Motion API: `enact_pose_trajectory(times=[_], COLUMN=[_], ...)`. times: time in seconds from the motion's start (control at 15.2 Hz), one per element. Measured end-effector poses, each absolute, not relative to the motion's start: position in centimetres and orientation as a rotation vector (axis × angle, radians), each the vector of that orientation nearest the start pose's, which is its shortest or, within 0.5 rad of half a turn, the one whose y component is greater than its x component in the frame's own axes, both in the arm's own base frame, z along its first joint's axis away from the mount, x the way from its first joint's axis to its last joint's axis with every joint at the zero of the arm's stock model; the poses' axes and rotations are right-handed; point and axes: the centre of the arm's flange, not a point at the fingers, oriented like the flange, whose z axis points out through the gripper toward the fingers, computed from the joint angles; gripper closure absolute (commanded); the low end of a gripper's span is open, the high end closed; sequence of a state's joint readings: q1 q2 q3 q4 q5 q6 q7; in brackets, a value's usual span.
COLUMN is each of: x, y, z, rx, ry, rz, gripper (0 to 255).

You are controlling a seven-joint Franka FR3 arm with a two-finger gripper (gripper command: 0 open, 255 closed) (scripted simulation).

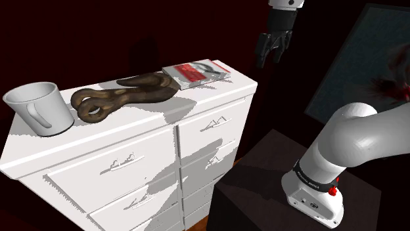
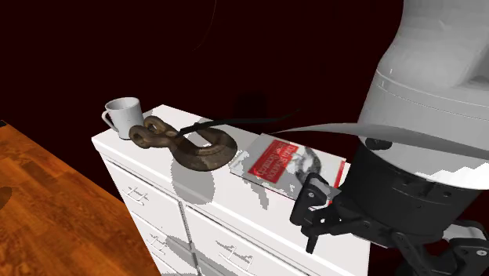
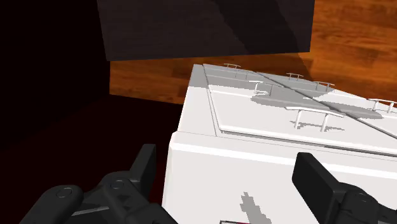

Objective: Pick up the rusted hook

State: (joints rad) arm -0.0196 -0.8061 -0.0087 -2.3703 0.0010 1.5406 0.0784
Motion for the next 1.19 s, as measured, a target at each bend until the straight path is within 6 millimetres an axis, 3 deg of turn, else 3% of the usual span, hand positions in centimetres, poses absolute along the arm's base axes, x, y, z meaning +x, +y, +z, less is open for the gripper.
enact_pose_trajectory(times=[0.2,0.4,0.79,1.19], x=[30.8,33.8,39.0,43.5], y=[0.3,2.6,8.2,15.1], z=[58.7,58.5,58.0,57.3], rx=[-3.139,-3.153,-3.166,-3.153], ry=[0.108,-0.019,-0.295,-0.576], rz=[0.031,0.016,-0.018,-0.052], gripper=[0,0,0,0])
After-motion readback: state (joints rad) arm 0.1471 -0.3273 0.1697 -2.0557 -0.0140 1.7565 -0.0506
